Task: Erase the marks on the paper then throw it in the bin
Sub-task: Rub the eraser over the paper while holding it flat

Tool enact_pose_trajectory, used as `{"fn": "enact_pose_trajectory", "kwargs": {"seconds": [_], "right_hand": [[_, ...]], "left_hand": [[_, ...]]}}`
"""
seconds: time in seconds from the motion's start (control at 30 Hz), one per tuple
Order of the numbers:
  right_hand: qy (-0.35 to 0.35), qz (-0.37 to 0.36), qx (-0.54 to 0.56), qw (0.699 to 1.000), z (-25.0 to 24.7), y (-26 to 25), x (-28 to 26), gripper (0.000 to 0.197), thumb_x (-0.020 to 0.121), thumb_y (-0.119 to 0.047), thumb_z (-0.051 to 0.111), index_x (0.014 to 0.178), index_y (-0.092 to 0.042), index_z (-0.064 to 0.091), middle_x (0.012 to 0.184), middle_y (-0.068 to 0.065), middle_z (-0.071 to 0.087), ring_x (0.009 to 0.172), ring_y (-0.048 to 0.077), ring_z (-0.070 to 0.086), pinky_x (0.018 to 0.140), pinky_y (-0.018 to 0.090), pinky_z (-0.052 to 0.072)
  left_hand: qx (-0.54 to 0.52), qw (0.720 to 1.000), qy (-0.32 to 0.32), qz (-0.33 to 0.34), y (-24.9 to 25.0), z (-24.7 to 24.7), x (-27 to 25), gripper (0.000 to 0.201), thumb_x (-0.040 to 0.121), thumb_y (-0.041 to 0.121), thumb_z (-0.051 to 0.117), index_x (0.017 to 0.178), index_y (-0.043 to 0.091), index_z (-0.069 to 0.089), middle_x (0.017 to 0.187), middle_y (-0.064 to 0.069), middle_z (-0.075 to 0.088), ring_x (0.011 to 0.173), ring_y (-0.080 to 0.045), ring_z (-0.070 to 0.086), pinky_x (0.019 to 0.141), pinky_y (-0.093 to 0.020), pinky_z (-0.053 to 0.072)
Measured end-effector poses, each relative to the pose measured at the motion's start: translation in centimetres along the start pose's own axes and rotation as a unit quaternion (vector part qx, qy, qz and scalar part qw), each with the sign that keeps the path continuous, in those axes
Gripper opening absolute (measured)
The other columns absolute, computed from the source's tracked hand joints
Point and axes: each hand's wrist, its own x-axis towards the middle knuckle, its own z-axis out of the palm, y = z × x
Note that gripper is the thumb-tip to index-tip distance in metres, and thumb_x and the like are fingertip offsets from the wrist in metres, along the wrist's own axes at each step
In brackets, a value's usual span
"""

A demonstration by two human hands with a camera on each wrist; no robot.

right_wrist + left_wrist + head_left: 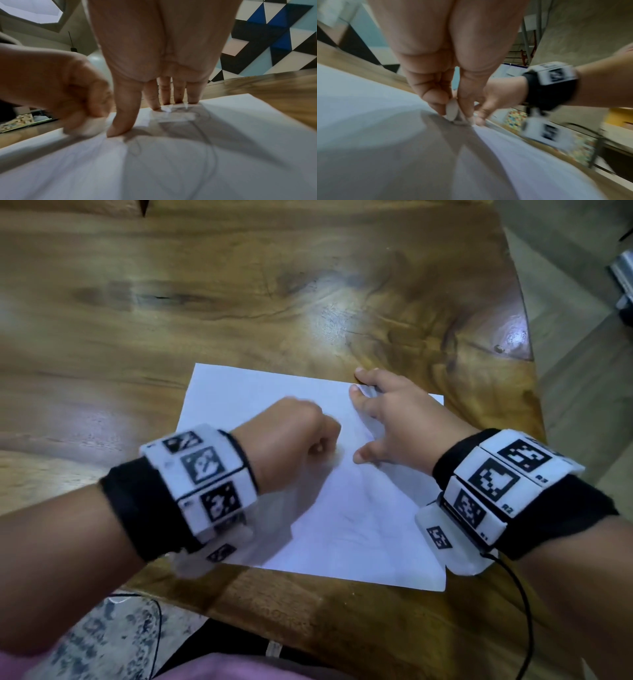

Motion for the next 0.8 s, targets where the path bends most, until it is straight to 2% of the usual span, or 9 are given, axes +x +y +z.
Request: {"fn": "enact_pose_trajectory", "kwargs": {"seconds": [0.1,0.17,0.27,0.33,0.43,0.5,0.6,0.67,0.8], "right_hand": [[-0.007,0.001,-0.008,1.0,-0.1,0.0,0.0,0.092,0.076,-0.038,0.072,0.148,-0.014,0.02,0.157,-0.006,0.002,0.144,0.016,0.005,0.111,0.018,0.011],[-0.008,0.0,-0.009,1.0,-0.1,0.0,-0.1,0.092,0.077,-0.039,0.071,0.148,-0.015,0.02,0.157,-0.007,0.001,0.144,0.017,0.005,0.111,0.019,0.012],[-0.003,0.001,-0.001,1.0,0.0,0.1,0.0,0.09,0.076,-0.036,0.073,0.148,-0.015,0.024,0.157,-0.008,0.004,0.144,0.017,0.007,0.11,0.02,0.016],[0.005,-0.001,0.009,1.0,0.0,0.3,0.0,0.086,0.076,-0.033,0.074,0.146,-0.015,0.028,0.156,-0.008,0.008,0.143,0.017,0.01,0.109,0.019,0.019],[0.009,-0.007,0.009,1.0,0.0,0.4,0.2,0.084,0.077,-0.031,0.073,0.146,-0.015,0.028,0.157,-0.006,0.009,0.143,0.018,0.011,0.108,0.018,0.018],[0.002,-0.01,-0.006,1.0,0.0,0.5,0.2,0.085,0.079,-0.035,0.07,0.148,-0.015,0.024,0.157,-0.006,0.006,0.144,0.017,0.009,0.109,0.017,0.014],[-0.003,-0.009,-0.006,1.0,-0.1,0.4,0.1,0.085,0.08,-0.035,0.069,0.148,-0.016,0.021,0.157,-0.007,0.004,0.144,0.017,0.008,0.109,0.018,0.014],[-0.001,-0.007,-0.002,1.0,-0.1,0.3,0.1,0.085,0.08,-0.035,0.069,0.148,-0.016,0.022,0.157,-0.007,0.005,0.144,0.016,0.008,0.108,0.016,0.015],[-0.002,-0.005,-0.006,1.0,-0.2,0.2,0.1,0.085,0.079,-0.035,0.07,0.148,-0.017,0.024,0.157,-0.006,0.006,0.143,0.017,0.01,0.103,0.014,0.012]], "left_hand": [[-0.029,0.993,-0.109,0.034,0.5,1.1,-4.2,0.009,0.071,0.013,0.061,0.063,0.017,0.059,0.067,0.002,0.053,0.06,-0.017,0.051,0.055,-0.024,0.036],[-0.037,0.989,-0.143,0.029,0.4,1.0,-4.8,0.006,0.069,0.016,0.058,0.066,0.018,0.062,0.069,0.002,0.058,0.061,-0.016,0.054,0.057,-0.023,0.038],[-0.025,0.999,-0.041,0.014,0.0,-0.3,-1.2,0.007,0.071,0.02,0.064,0.065,0.017,0.065,0.061,-0.001,0.058,0.057,-0.017,0.046,0.053,-0.02,0.025],[-0.01,1.0,0.012,-0.016,-0.1,-1.0,1.5,0.004,0.074,0.018,0.067,0.074,0.015,0.067,0.064,0.003,0.052,0.063,-0.016,0.043,0.051,-0.02,0.027],[-0.02,1.0,0.0,0.003,0.4,0.3,0.9,0.01,0.075,0.02,0.066,0.066,0.016,0.064,0.06,0.003,0.05,0.059,-0.017,0.043,0.051,-0.015,0.029],[-0.043,0.997,-0.062,0.025,1.1,1.5,-2.1,0.013,0.073,0.022,0.061,0.063,0.016,0.061,0.061,0.001,0.054,0.058,-0.02,0.051,0.053,-0.017,0.033],[-0.071,0.986,-0.148,0.026,1.4,1.9,-4.7,0.007,0.068,0.014,0.062,0.07,0.02,0.064,0.068,0.009,0.052,0.064,-0.014,0.058,0.057,-0.018,0.039],[-0.067,0.991,-0.115,0.023,0.8,1.1,-3.4,0.006,0.068,0.018,0.06,0.069,0.021,0.065,0.066,0.011,0.049,0.064,-0.013,0.057,0.058,-0.016,0.034],[-0.029,0.999,-0.017,0.026,0.4,0.5,-0.8,0.015,0.074,0.021,0.066,0.061,0.016,0.062,0.063,0.001,0.049,0.058,-0.021,0.05,0.055,-0.024,0.031]]}}
